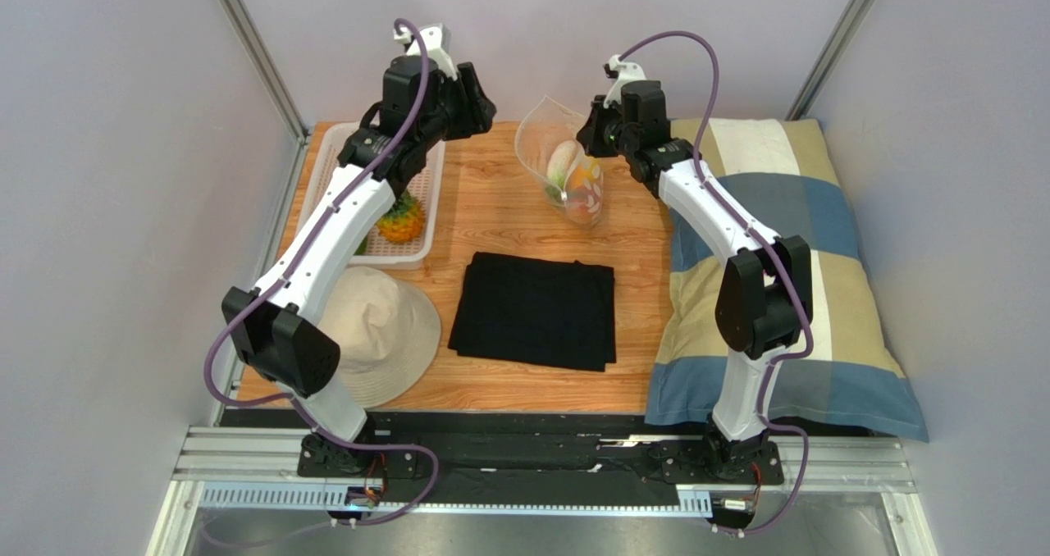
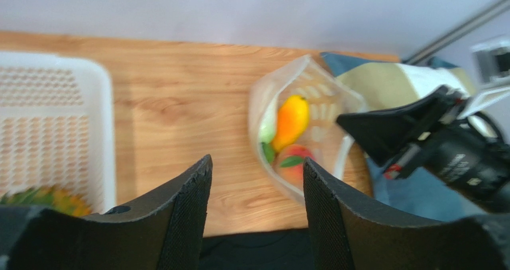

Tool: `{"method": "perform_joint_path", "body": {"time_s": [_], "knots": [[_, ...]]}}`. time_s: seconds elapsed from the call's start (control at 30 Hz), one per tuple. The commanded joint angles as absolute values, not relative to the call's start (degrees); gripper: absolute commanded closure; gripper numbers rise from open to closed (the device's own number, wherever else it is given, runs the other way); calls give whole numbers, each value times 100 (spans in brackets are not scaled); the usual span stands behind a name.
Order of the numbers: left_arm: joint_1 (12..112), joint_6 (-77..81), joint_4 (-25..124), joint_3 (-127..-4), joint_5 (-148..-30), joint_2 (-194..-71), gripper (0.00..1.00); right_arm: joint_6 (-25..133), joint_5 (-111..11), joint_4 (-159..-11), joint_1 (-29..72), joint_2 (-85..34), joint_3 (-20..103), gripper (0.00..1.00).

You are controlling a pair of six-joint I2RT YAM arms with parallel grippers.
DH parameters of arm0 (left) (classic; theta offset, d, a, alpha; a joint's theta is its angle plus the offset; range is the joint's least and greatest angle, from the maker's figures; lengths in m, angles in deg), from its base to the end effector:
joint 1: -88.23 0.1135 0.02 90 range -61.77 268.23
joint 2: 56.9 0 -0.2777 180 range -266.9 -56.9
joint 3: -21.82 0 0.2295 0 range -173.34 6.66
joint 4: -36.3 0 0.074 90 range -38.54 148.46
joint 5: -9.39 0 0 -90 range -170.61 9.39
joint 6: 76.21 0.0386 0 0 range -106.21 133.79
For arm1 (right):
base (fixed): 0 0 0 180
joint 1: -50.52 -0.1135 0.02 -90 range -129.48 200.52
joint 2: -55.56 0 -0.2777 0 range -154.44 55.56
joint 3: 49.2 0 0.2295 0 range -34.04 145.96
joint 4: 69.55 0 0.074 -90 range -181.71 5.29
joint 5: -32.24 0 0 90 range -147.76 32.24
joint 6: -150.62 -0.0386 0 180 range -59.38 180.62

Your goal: Open the zip-top bag and remove the fake food

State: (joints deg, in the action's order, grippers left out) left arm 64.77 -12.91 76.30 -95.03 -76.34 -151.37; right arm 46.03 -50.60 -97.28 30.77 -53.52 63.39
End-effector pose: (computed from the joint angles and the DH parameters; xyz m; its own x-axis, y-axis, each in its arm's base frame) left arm 0.3324 -0.1411 0.4437 -0.3972 -0.3161 -0.8616 0.1717 0.8966 -0.4081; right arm 0.4146 0.1540 0.3439 -0.4851 0.0914 -0.8697 -0.3307 0.9015 0.2792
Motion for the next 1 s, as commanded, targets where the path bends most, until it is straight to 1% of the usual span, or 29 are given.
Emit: {"method": "perform_joint_path", "body": {"time_s": [0.0, 0.03, 0.1, 0.23, 0.37, 0.43, 0.6, 0.8, 0.83, 0.9, 0.93, 0.97], "knots": [[6293, -1196, 7273, -9986, -8709, -15787, 49, 4638, -5011, -9517, 3048, -5097, 6536, 100], [6214, -1222, 7185, -10152, -8912, -15893, 57, 4629, -4994, -9517, 3039, -5097, 6536, 100], [6134, -1319, 6940, -10337, -9604, -16271, 60, 4620, -4985, -9508, 3030, -5088, 6536, 100], [5897, -1442, 7394, -11336, -9600, -17044, 64, 4629, -4959, -9525, 3030, -5044, 6519, 100], [5818, -1600, 7632, -11761, -9363, -17738, 64, 4541, -4871, -9420, 3021, -4878, 6396, 100], [5818, -1697, 7861, -11919, -9003, -17915, 65, 4515, -4818, -9332, 2995, -4807, 6300, 100], [5818, -1680, 7878, -12016, -8765, -18442, 65, 4375, -4686, -9271, 2960, -4710, 6264, 100], [5809, -1478, 7870, -12061, -8510, -18882, 59, 4251, -4466, -9340, 2916, -4833, 6369, 100], [5809, -1442, 7888, -12087, -8510, -18934, 54, 4286, -4466, -9358, 2907, -4859, 6404, 100], [5809, -1372, 8028, -12209, -8527, -19128, 48, 4339, -4440, -9376, 2890, -4956, 6492, 100], [5809, -1346, 8063, -12228, -8536, -19189, 43, 4383, -4370, -9367, 2881, -4991, 6501, 100], [5809, -1302, 8063, -12228, -8580, -19268, 41, 4470, -4361, -9367, 2863, -5061, 6536, 100]]}}
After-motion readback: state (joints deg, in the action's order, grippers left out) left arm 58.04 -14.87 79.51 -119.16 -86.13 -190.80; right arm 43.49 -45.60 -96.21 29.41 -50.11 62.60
